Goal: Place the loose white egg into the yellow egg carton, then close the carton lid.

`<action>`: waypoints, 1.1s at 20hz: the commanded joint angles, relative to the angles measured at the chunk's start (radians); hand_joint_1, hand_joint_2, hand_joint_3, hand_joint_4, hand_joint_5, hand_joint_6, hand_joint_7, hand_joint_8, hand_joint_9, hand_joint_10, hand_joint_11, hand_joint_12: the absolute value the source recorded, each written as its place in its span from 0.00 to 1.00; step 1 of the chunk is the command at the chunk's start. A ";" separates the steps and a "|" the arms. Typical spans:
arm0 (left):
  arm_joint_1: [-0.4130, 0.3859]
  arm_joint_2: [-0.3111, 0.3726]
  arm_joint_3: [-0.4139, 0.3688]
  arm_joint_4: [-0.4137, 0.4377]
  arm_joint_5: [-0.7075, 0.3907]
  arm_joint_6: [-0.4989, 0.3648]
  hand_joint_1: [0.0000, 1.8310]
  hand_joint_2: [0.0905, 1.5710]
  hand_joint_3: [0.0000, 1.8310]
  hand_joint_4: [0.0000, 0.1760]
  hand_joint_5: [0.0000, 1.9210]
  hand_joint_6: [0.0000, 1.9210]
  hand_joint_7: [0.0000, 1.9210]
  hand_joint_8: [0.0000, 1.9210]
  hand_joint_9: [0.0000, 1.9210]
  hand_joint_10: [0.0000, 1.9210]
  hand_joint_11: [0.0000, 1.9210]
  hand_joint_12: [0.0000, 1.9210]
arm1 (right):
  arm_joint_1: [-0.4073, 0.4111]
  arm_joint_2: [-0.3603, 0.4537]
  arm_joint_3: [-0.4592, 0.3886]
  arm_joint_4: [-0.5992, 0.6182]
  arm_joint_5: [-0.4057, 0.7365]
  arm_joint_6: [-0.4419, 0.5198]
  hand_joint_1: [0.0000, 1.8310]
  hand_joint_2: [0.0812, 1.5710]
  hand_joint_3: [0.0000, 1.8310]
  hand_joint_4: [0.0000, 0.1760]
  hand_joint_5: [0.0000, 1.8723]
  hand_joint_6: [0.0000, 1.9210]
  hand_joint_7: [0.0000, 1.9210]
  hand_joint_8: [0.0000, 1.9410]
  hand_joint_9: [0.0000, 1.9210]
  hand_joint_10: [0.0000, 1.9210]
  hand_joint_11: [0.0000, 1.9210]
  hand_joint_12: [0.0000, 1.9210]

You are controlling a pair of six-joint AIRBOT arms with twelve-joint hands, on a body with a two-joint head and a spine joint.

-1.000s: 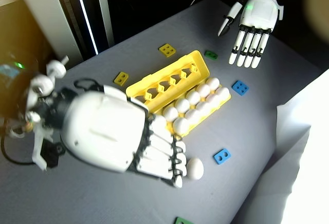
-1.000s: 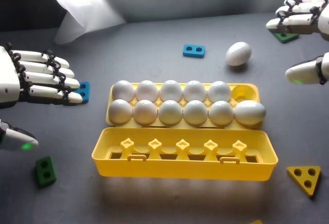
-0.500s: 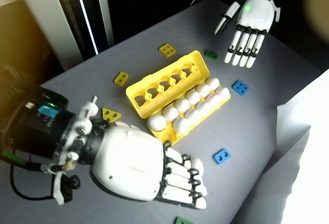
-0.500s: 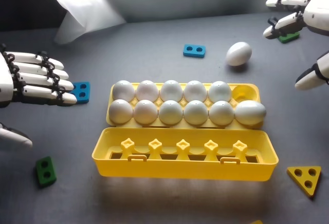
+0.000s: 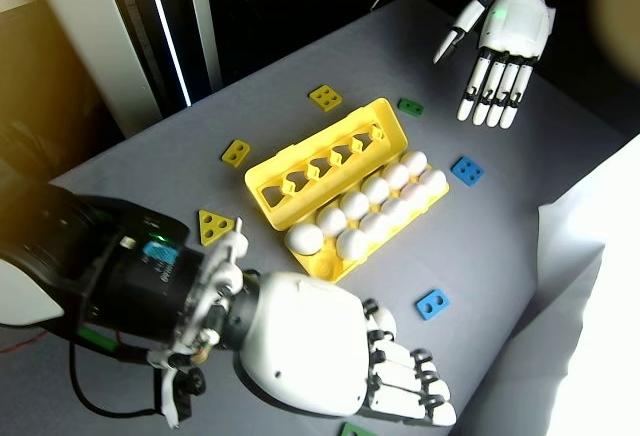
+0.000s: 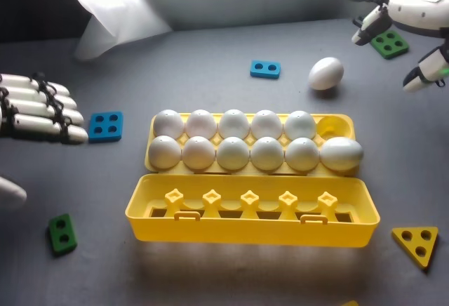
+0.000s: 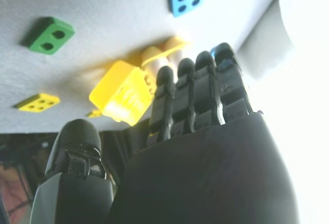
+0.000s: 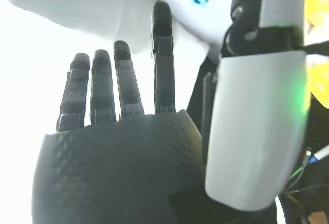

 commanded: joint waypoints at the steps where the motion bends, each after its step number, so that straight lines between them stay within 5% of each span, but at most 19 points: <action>1: -0.003 0.008 0.005 -0.020 -0.085 -0.004 0.00 0.79 0.00 0.00 0.06 0.00 0.04 0.00 0.01 0.00 0.00 0.00 | 0.021 0.005 0.016 0.015 0.104 0.000 0.58 0.45 0.00 0.76 0.40 0.02 0.06 0.00 0.00 0.00 0.00 0.00; 3: 0.014 0.000 0.004 -0.012 -0.135 0.015 0.00 0.80 0.00 0.00 0.04 0.00 0.02 0.00 0.00 0.00 0.00 0.00 | 0.026 -0.009 0.023 0.014 0.104 -0.001 0.59 0.45 0.00 0.63 0.41 0.00 0.07 0.00 0.00 0.00 0.00 0.00; 4: 0.020 -0.003 0.005 -0.011 -0.158 0.016 0.00 0.80 0.00 0.00 0.05 0.00 0.03 0.00 0.01 0.00 0.00 0.00 | 0.030 -0.015 0.024 0.013 0.104 -0.001 0.59 0.45 0.00 0.74 0.41 0.00 0.06 0.00 0.00 0.00 0.00 0.00; 5: 0.026 -0.004 0.008 0.002 -0.187 0.016 0.00 0.80 0.00 0.00 0.06 0.01 0.04 0.01 0.02 0.01 0.01 0.00 | 0.038 -0.022 0.024 0.013 0.104 -0.001 0.58 0.46 0.00 0.74 0.41 0.00 0.07 0.00 0.00 0.00 0.00 0.00; 6: 0.030 -0.005 0.010 0.019 -0.208 0.016 0.00 0.80 0.00 0.00 0.06 0.01 0.04 0.01 0.02 0.01 0.01 0.00 | 0.042 -0.027 0.026 0.013 0.106 -0.001 0.58 0.46 0.00 0.74 0.41 0.00 0.07 0.00 0.00 0.00 0.00 0.00; 7: 0.042 -0.006 0.011 0.033 -0.238 0.021 0.00 0.80 0.00 0.00 0.06 0.00 0.04 0.01 0.02 0.01 0.01 0.00 | 0.048 -0.035 0.030 0.013 0.107 -0.001 0.58 0.46 0.00 0.63 0.44 0.01 0.10 0.00 0.00 0.00 0.00 0.00; 10: 0.094 -0.008 0.015 0.068 -0.307 0.091 0.00 0.79 0.00 0.00 0.11 0.00 0.08 0.00 0.06 0.01 0.04 0.02 | 0.053 -0.070 0.066 0.013 0.106 -0.001 0.56 0.47 0.00 0.67 0.46 0.00 0.09 0.00 0.00 0.00 0.00 0.00; 11: 0.109 -0.012 0.017 0.081 -0.317 0.107 0.00 0.79 0.00 0.00 0.09 0.00 0.07 0.00 0.04 0.00 0.02 0.02 | 0.051 -0.082 0.081 0.013 0.105 -0.001 0.54 0.48 0.00 0.80 0.45 0.00 0.07 0.00 0.00 0.00 0.00 0.00; 18: 0.111 -0.044 0.045 0.079 -0.294 0.072 0.00 0.80 0.00 0.00 0.09 0.01 0.07 0.01 0.05 0.00 0.03 0.02 | 0.036 -0.134 0.119 -0.033 0.115 -0.001 0.53 0.46 0.00 0.87 0.44 0.00 0.10 0.01 0.00 0.00 0.00 0.00; 19: 0.107 -0.044 0.045 0.075 -0.290 0.068 0.00 0.80 0.00 0.00 0.09 0.01 0.08 0.01 0.05 0.01 0.03 0.03 | 0.036 -0.140 0.125 -0.033 0.118 -0.001 0.51 0.46 0.00 0.96 0.44 0.00 0.08 0.00 0.00 0.00 0.00 0.00; 20: 0.101 -0.045 0.043 0.073 -0.283 0.062 0.00 0.80 0.00 0.00 0.08 0.00 0.06 0.00 0.03 0.00 0.01 0.02 | 0.034 -0.147 0.135 -0.033 0.121 -0.001 0.51 0.46 0.00 0.89 0.44 0.00 0.08 0.00 0.00 0.00 0.00 0.00; 21: 0.095 -0.046 0.040 0.068 -0.271 0.054 0.00 0.80 0.00 0.00 0.09 0.01 0.08 0.01 0.05 0.01 0.02 0.02 | 0.034 -0.156 0.146 -0.033 0.123 -0.001 0.54 0.45 0.00 0.65 0.44 0.00 0.07 0.00 0.00 0.00 0.00 0.00; 22: 0.090 -0.047 0.037 0.066 -0.266 0.052 0.00 0.80 0.00 0.00 0.09 0.01 0.08 0.01 0.05 0.01 0.02 0.02 | 0.034 -0.161 0.154 -0.033 0.125 -0.001 0.54 0.45 0.00 0.65 0.44 0.00 0.07 0.00 0.00 0.00 0.00 0.00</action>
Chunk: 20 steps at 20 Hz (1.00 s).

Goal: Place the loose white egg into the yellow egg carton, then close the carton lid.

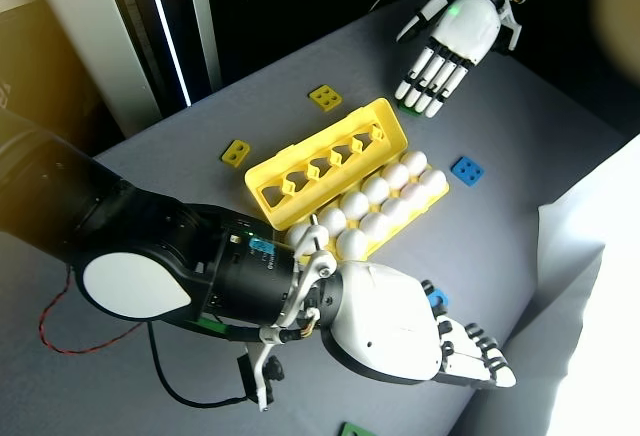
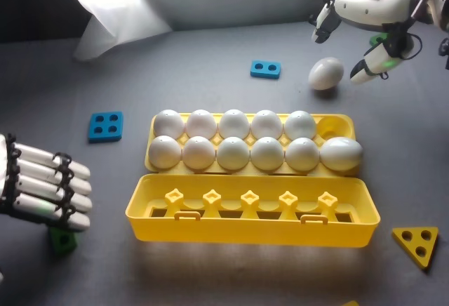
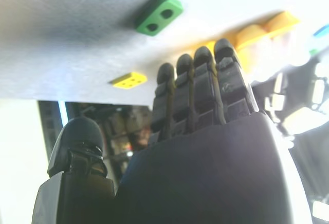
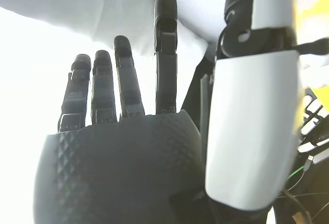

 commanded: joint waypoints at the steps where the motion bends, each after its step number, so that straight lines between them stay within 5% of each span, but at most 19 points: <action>1: -0.010 0.009 0.001 -0.061 -0.044 -0.007 0.00 0.80 0.00 0.00 0.11 0.00 0.09 0.00 0.06 0.00 0.02 0.03 | 0.002 0.010 0.014 0.019 0.099 -0.002 0.54 0.46 0.00 0.62 0.43 0.00 0.07 0.00 0.00 0.00 0.00 0.00; 2: -0.016 0.009 -0.004 -0.061 -0.038 -0.010 0.00 0.80 0.00 0.00 0.11 0.00 0.09 0.00 0.06 0.00 0.02 0.03 | 0.002 0.003 0.022 0.019 0.101 -0.002 0.54 0.46 0.00 0.62 0.43 0.00 0.07 0.00 0.00 0.00 0.00 0.00; 4: -0.028 0.009 -0.010 -0.061 -0.034 -0.011 0.00 0.80 0.00 0.00 0.09 0.00 0.08 0.00 0.05 0.00 0.02 0.04 | 0.004 -0.009 0.032 0.019 0.102 -0.002 0.50 0.47 0.00 0.81 0.42 0.00 0.08 0.00 0.00 0.00 0.00 0.00; 5: -0.029 0.009 -0.010 -0.061 -0.034 -0.011 0.00 0.80 0.00 0.00 0.08 0.00 0.07 0.00 0.05 0.00 0.02 0.04 | 0.004 -0.013 0.034 0.018 0.103 -0.002 0.52 0.46 0.00 0.63 0.41 0.00 0.07 0.00 0.00 0.00 0.00 0.00; 8: -0.029 0.006 -0.006 -0.058 -0.032 -0.011 0.00 0.80 0.00 0.00 0.10 0.01 0.08 0.00 0.06 0.00 0.02 0.04 | -0.002 -0.020 0.034 0.007 0.111 -0.002 0.53 0.46 0.00 0.46 0.41 0.00 0.06 0.00 0.00 0.00 0.00 0.00; 13: -0.029 0.003 0.001 -0.058 -0.031 -0.011 0.00 0.80 0.00 0.00 0.09 0.00 0.07 0.00 0.05 0.00 0.01 0.04 | -0.015 -0.035 0.052 0.006 0.118 -0.002 0.50 0.47 0.00 0.62 0.40 0.00 0.06 0.00 0.00 0.00 0.00 0.00; 14: -0.029 0.003 0.001 -0.058 -0.030 -0.011 0.00 0.80 0.00 0.00 0.10 0.00 0.09 0.00 0.06 0.00 0.01 0.05 | -0.016 -0.040 0.057 0.005 0.121 -0.002 0.52 0.46 0.00 0.53 0.40 0.00 0.06 0.00 0.00 0.00 0.00 0.00; 16: -0.029 0.003 0.001 -0.058 -0.030 -0.011 0.00 0.80 0.00 0.00 0.09 0.00 0.08 0.00 0.05 0.00 0.00 0.06 | -0.017 -0.048 0.066 0.004 0.122 -0.002 0.52 0.46 0.00 0.54 0.40 0.00 0.06 0.00 0.00 0.00 0.00 0.00; 17: -0.029 0.003 0.002 -0.058 -0.030 -0.011 0.00 0.80 0.00 0.00 0.08 0.00 0.07 0.00 0.05 0.00 0.00 0.06 | -0.022 -0.055 0.075 0.003 0.125 -0.002 0.53 0.47 0.00 0.47 0.38 0.00 0.05 0.00 0.00 0.00 0.00 0.00; 19: -0.029 0.003 0.003 -0.058 -0.028 -0.011 0.00 0.80 0.00 0.00 0.10 0.00 0.09 0.00 0.07 0.00 0.00 0.13 | -0.027 -0.058 0.078 0.003 0.129 -0.002 0.52 0.47 0.00 0.58 0.40 0.01 0.06 0.01 0.00 0.00 0.00 0.00; 20: -0.029 0.003 0.004 -0.058 -0.026 -0.011 0.00 0.81 0.00 0.00 0.10 0.00 0.09 0.00 0.07 0.00 0.00 0.12 | -0.032 -0.060 0.078 0.003 0.134 -0.002 0.52 0.47 0.00 0.52 0.40 0.01 0.06 0.01 0.00 0.00 0.00 0.00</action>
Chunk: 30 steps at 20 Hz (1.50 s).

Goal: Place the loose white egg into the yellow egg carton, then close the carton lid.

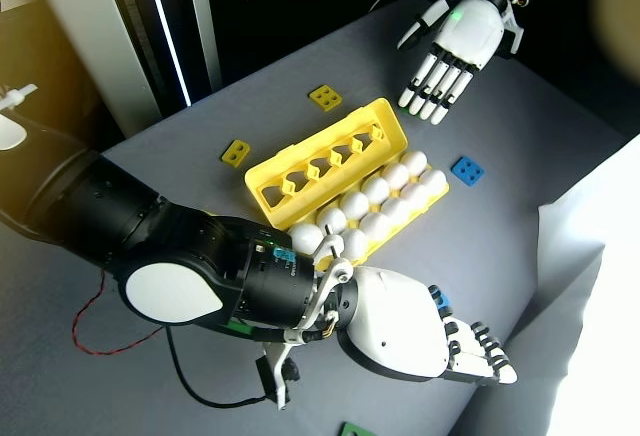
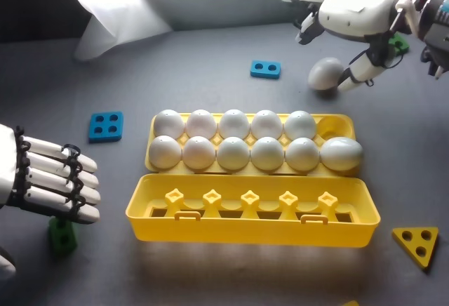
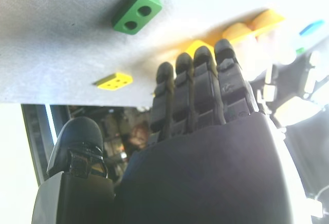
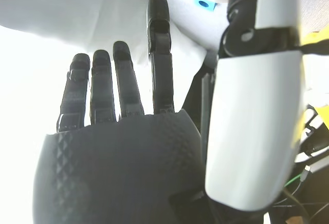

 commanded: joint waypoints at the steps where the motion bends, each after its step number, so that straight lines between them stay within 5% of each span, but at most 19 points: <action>1: -0.004 0.009 0.013 -0.061 -0.047 -0.003 0.00 0.81 0.00 0.00 0.09 0.00 0.08 0.00 0.06 0.00 0.00 0.11 | 0.003 0.013 0.008 0.015 0.095 -0.002 0.52 0.47 0.00 0.52 0.41 0.01 0.06 0.01 0.00 0.00 0.00 0.00; 3: -0.005 0.009 0.013 -0.061 -0.047 -0.003 0.00 0.81 0.00 0.00 0.09 0.00 0.08 0.00 0.05 0.00 0.00 0.09 | -0.005 0.013 0.009 0.015 0.100 -0.002 0.50 0.48 0.00 0.58 0.41 0.01 0.06 0.00 0.00 0.00 0.00 0.00; 6: -0.004 0.008 0.013 -0.061 -0.046 -0.003 0.00 0.81 0.00 0.00 0.10 0.00 0.09 0.00 0.06 0.00 0.01 0.08 | -0.014 0.012 0.009 0.015 0.105 -0.004 0.52 0.48 0.00 0.46 0.43 0.01 0.06 0.00 0.00 0.00 0.00 0.00; 8: -0.004 0.007 0.016 -0.061 -0.045 -0.003 0.00 0.81 0.00 0.00 0.10 0.00 0.09 0.00 0.07 0.00 0.00 0.14 | -0.016 0.012 0.010 0.015 0.109 -0.008 0.50 0.48 0.00 0.58 0.42 0.01 0.06 0.00 0.00 0.00 0.00 0.00; 9: -0.004 0.006 0.018 -0.061 -0.043 -0.003 0.00 0.81 0.00 0.00 0.08 0.00 0.07 0.00 0.05 0.00 0.00 0.08 | -0.017 0.012 0.011 0.015 0.110 -0.008 0.50 0.48 0.00 0.54 0.42 0.01 0.06 0.00 0.00 0.00 0.00 0.00; 11: -0.004 0.006 0.018 -0.061 -0.042 -0.003 0.00 0.81 0.00 0.00 0.12 0.00 0.10 0.00 0.08 0.00 0.00 0.12 | -0.020 0.012 0.013 0.015 0.111 -0.009 0.51 0.49 0.00 0.43 0.43 0.01 0.06 0.00 0.00 0.00 0.00 0.00; 16: -0.006 0.005 0.018 -0.061 -0.040 -0.003 0.00 0.81 0.00 0.00 0.11 0.01 0.09 0.01 0.06 0.01 0.00 0.07 | -0.027 0.012 0.016 0.015 0.116 -0.009 0.50 0.50 0.00 0.52 0.44 0.01 0.06 0.00 0.00 0.00 0.00 0.00; 19: -0.007 0.005 0.018 -0.061 -0.040 -0.003 0.00 0.81 0.00 0.00 0.13 0.00 0.11 0.00 0.08 0.00 0.01 0.09 | -0.032 0.011 0.017 0.015 0.120 -0.009 0.51 0.49 0.00 0.38 0.46 0.01 0.07 0.00 0.00 0.00 0.00 0.00; 26: -0.008 0.004 0.020 -0.061 -0.037 -0.003 0.00 0.81 0.00 0.00 0.12 0.00 0.10 0.00 0.07 0.00 0.01 0.09 | -0.041 0.011 0.019 0.015 0.126 -0.009 0.49 0.48 0.00 0.47 0.45 0.00 0.07 0.00 0.00 0.00 0.00 0.00; 29: -0.009 0.004 0.020 -0.061 -0.036 -0.003 0.00 0.81 0.00 0.00 0.16 0.00 0.13 0.00 0.10 0.00 0.00 0.17 | -0.041 0.011 0.019 0.015 0.128 -0.009 0.52 0.47 0.00 0.26 0.46 0.01 0.08 0.00 0.02 0.01 0.00 0.00; 30: -0.010 0.004 0.020 -0.061 -0.036 -0.003 0.00 0.81 0.00 0.00 0.16 0.00 0.14 0.00 0.12 0.00 0.00 0.23 | -0.041 0.011 0.019 0.015 0.129 -0.009 0.51 0.48 0.00 0.29 0.45 0.00 0.07 0.00 0.02 0.00 0.00 0.00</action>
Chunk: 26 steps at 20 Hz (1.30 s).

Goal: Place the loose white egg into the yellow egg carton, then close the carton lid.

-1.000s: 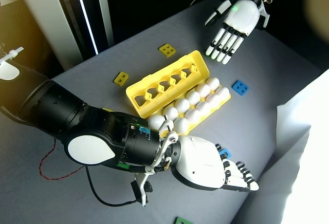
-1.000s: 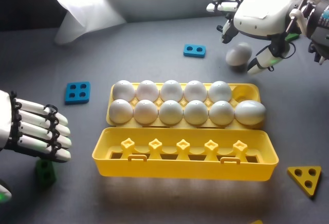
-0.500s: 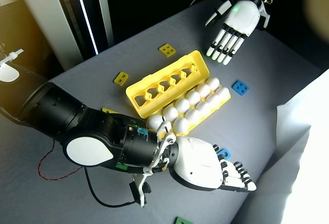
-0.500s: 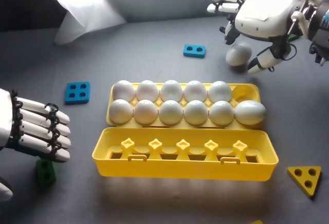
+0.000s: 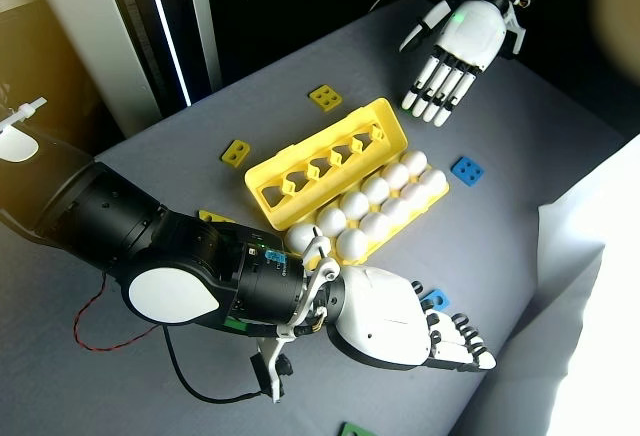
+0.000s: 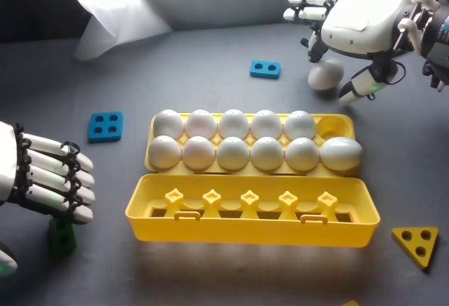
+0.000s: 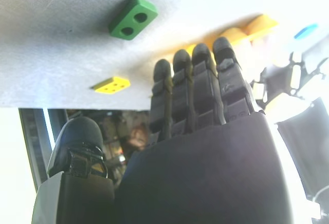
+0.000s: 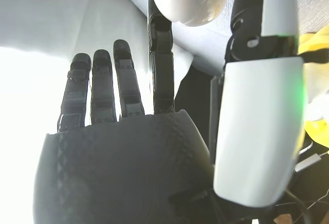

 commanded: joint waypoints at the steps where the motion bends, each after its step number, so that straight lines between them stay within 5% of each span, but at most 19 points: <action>1: -0.004 0.009 0.012 -0.061 -0.049 -0.003 0.00 0.81 0.00 0.00 0.16 0.00 0.14 0.00 0.11 0.00 0.00 0.22 | 0.002 0.013 0.009 0.021 0.093 -0.004 0.52 0.48 0.00 0.24 0.45 0.00 0.07 0.00 0.02 0.00 0.00 0.00; 2: -0.004 0.009 0.012 -0.061 -0.049 -0.003 0.00 0.81 0.00 0.00 0.15 0.00 0.13 0.00 0.11 0.00 0.00 0.19 | 0.002 0.013 0.009 0.021 0.093 -0.004 0.53 0.48 0.00 0.16 0.44 0.00 0.07 0.00 0.01 0.00 0.00 0.00; 5: -0.005 0.010 0.012 -0.062 -0.049 -0.003 0.00 0.80 0.00 0.00 0.13 0.00 0.10 0.00 0.08 0.00 0.00 0.15 | 0.002 0.013 0.010 0.021 0.094 -0.004 0.51 0.48 0.00 0.36 0.46 0.01 0.06 0.00 0.01 0.00 0.00 0.00; 6: -0.006 0.010 0.012 -0.062 -0.049 -0.003 0.00 0.81 0.00 0.00 0.12 0.00 0.10 0.00 0.07 0.00 0.00 0.12 | 0.002 0.013 0.010 0.021 0.094 -0.004 0.52 0.48 0.00 0.25 0.46 0.01 0.07 0.00 0.01 0.00 0.00 0.00; 7: -0.006 0.010 0.012 -0.062 -0.049 -0.003 0.00 0.81 0.00 0.00 0.14 0.00 0.12 0.00 0.09 0.00 0.00 0.16 | 0.002 0.013 0.010 0.021 0.094 -0.004 0.51 0.49 0.00 0.30 0.43 0.00 0.06 0.00 0.01 0.00 0.00 0.00; 9: -0.007 0.010 0.012 -0.062 -0.049 -0.003 0.00 0.80 0.00 0.00 0.13 0.00 0.10 0.00 0.08 0.00 0.00 0.15 | 0.002 0.013 0.010 0.021 0.094 -0.004 0.51 0.49 0.00 0.23 0.43 0.00 0.06 0.00 0.01 0.00 0.00 0.00; 12: -0.007 0.010 0.011 -0.062 -0.048 -0.003 0.00 0.81 0.00 0.00 0.14 0.00 0.12 0.00 0.09 0.00 0.01 0.12 | 0.002 0.013 0.010 0.021 0.094 -0.004 0.53 0.51 0.00 0.23 0.49 0.01 0.08 0.00 0.02 0.00 0.00 0.00; 14: -0.007 0.010 0.011 -0.062 -0.048 -0.003 0.00 0.80 0.00 0.00 0.14 0.00 0.13 0.00 0.10 0.00 0.00 0.17 | 0.002 0.013 0.010 0.021 0.094 -0.004 0.54 0.52 0.00 0.43 0.53 0.02 0.09 0.00 0.03 0.00 0.00 0.00; 15: -0.007 0.010 0.011 -0.062 -0.048 -0.003 0.00 0.80 0.00 0.00 0.14 0.00 0.12 0.00 0.10 0.00 0.00 0.17 | 0.002 0.013 0.010 0.021 0.094 -0.004 0.54 0.54 0.01 0.32 0.53 0.02 0.09 0.00 0.03 0.00 0.00 0.00; 17: -0.007 0.010 0.011 -0.062 -0.047 -0.003 0.00 0.80 0.00 0.00 0.13 0.00 0.12 0.00 0.09 0.00 0.00 0.14 | 0.001 0.013 0.009 0.021 0.094 -0.004 0.56 0.55 0.00 0.28 0.55 0.01 0.10 0.00 0.04 0.00 0.00 0.00; 18: -0.007 0.010 0.011 -0.062 -0.047 -0.003 0.00 0.80 0.00 0.00 0.12 0.00 0.11 0.00 0.08 0.00 0.00 0.14 | 0.001 0.013 0.009 0.021 0.094 -0.004 0.59 0.60 0.00 0.86 0.66 0.18 0.12 0.00 0.06 0.00 0.00 0.00; 20: -0.008 0.010 0.011 -0.062 -0.047 -0.003 0.00 0.81 0.00 0.00 0.13 0.00 0.11 0.00 0.08 0.00 0.00 0.13 | 0.001 0.013 0.009 0.021 0.094 -0.004 0.62 0.62 0.00 0.36 0.66 0.28 0.14 0.00 0.07 0.00 0.00 0.00; 21: -0.008 0.010 0.011 -0.062 -0.047 -0.003 0.00 0.80 0.00 0.00 0.14 0.00 0.12 0.00 0.09 0.00 0.00 0.16 | 0.001 0.012 0.009 0.021 0.094 -0.004 0.61 0.63 0.00 0.42 0.64 0.31 0.15 0.00 0.07 0.00 0.00 0.00; 22: -0.008 0.010 0.011 -0.062 -0.047 -0.003 0.00 0.80 0.00 0.00 0.14 0.00 0.12 0.00 0.09 0.00 0.00 0.17 | 0.001 0.012 0.009 0.022 0.094 -0.004 0.62 0.64 0.00 0.14 0.63 0.33 0.16 0.00 0.07 0.00 0.00 0.00; 23: -0.008 0.010 0.011 -0.061 -0.046 -0.003 0.00 0.80 0.00 0.00 0.15 0.00 0.13 0.00 0.10 0.00 0.00 0.19 | 0.001 0.012 0.009 0.022 0.094 -0.004 0.62 0.64 0.00 0.00 0.62 0.35 0.16 0.00 0.07 0.00 0.00 0.00; 26: -0.008 0.010 0.011 -0.061 -0.045 -0.003 0.00 0.81 0.00 0.00 0.13 0.00 0.11 0.00 0.09 0.00 0.00 0.16 | 0.004 0.013 0.009 0.022 0.094 -0.002 0.63 0.64 0.00 0.00 0.62 0.35 0.18 0.00 0.10 0.01 0.00 0.00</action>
